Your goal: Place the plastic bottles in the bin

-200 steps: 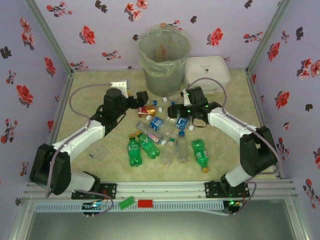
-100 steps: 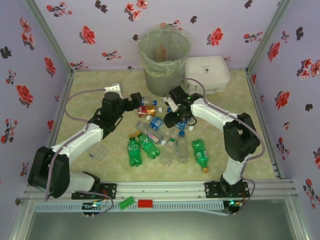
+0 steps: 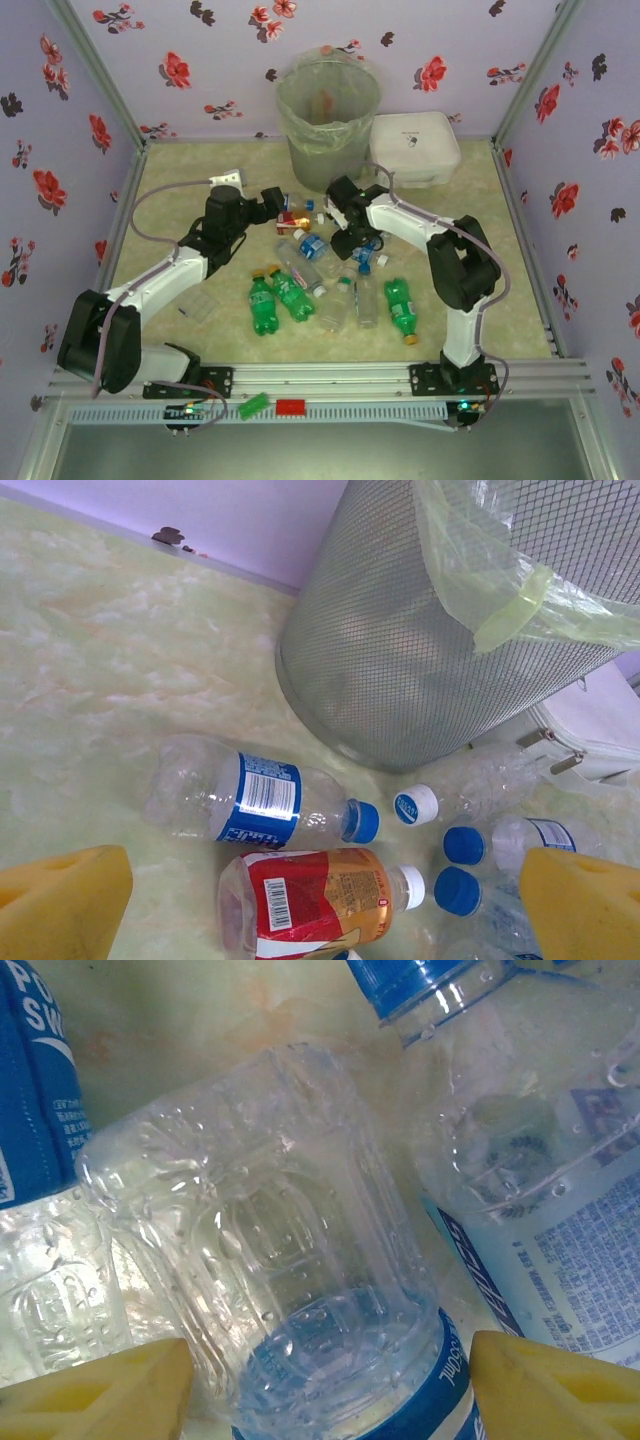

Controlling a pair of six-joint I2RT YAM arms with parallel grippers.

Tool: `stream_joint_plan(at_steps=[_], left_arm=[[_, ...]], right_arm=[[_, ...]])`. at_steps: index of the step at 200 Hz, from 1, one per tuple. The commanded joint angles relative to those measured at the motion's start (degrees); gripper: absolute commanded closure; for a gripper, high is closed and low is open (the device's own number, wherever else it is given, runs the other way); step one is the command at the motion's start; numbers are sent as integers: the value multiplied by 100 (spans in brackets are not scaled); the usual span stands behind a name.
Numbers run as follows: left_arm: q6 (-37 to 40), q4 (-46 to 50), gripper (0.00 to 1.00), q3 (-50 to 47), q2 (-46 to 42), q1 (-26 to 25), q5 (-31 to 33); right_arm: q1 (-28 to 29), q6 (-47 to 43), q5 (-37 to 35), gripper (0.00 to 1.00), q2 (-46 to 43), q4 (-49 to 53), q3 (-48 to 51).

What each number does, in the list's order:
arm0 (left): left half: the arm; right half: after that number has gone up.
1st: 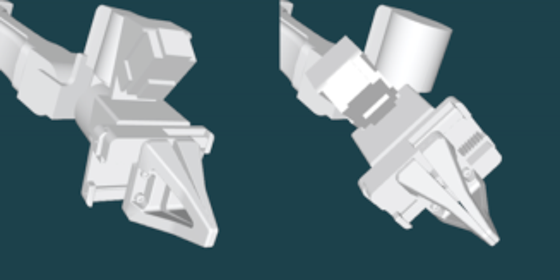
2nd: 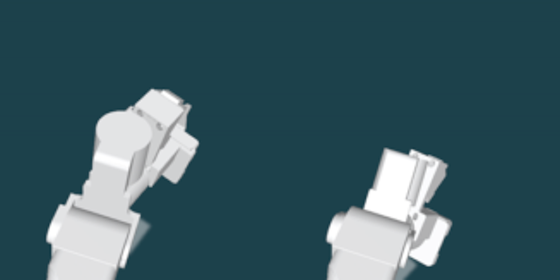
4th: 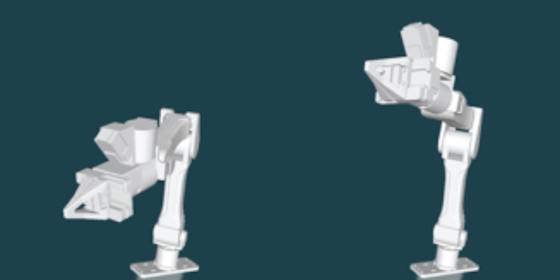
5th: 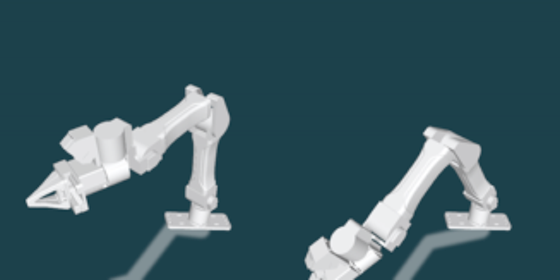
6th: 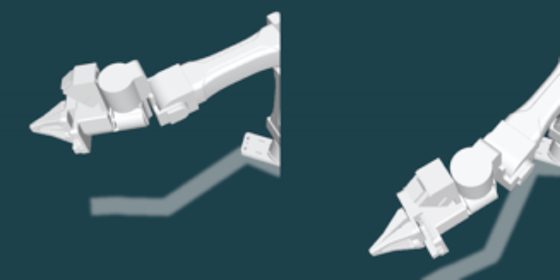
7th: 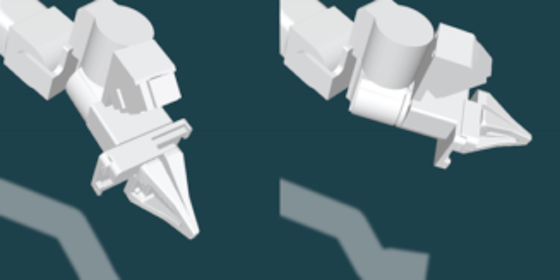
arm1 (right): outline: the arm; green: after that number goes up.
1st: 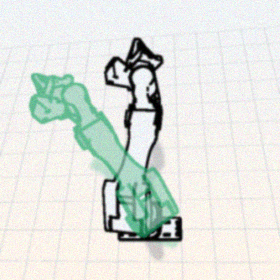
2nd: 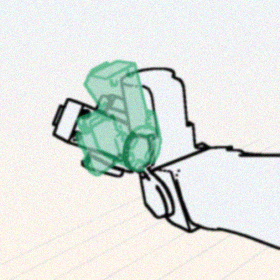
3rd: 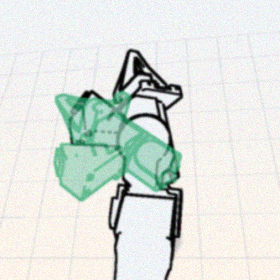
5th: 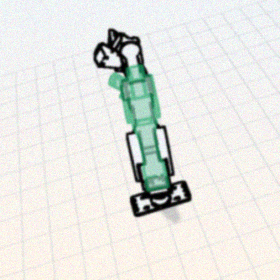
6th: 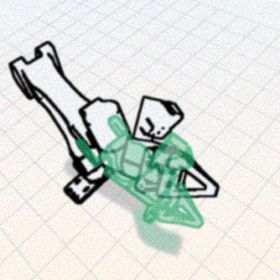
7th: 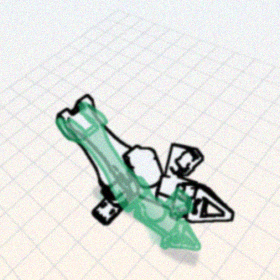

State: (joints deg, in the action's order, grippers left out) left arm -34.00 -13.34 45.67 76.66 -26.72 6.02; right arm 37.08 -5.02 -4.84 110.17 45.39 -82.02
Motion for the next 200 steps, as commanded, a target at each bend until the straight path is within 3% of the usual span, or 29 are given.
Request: stream_joint_plan(at_steps=[1,25,73,145,200], left_arm=[[-77,-159,0,-58,33,44,66],[-88,-160,0,-34,76,37,66],[-87,-152,0,-32,91,45,68],[-116,-125,0,-41,94,51,59],[-145,-142,0,-76,103,48,66]], right_arm=[[79,-143,-157,25,243,145,-86],[139,-165,-249,20,350,116,-108],[185,-202,-333,20,467,59,-104],[229,-373,-467,36,392,-58,-56],[229,-361,-314,47,-242,-607,175]])
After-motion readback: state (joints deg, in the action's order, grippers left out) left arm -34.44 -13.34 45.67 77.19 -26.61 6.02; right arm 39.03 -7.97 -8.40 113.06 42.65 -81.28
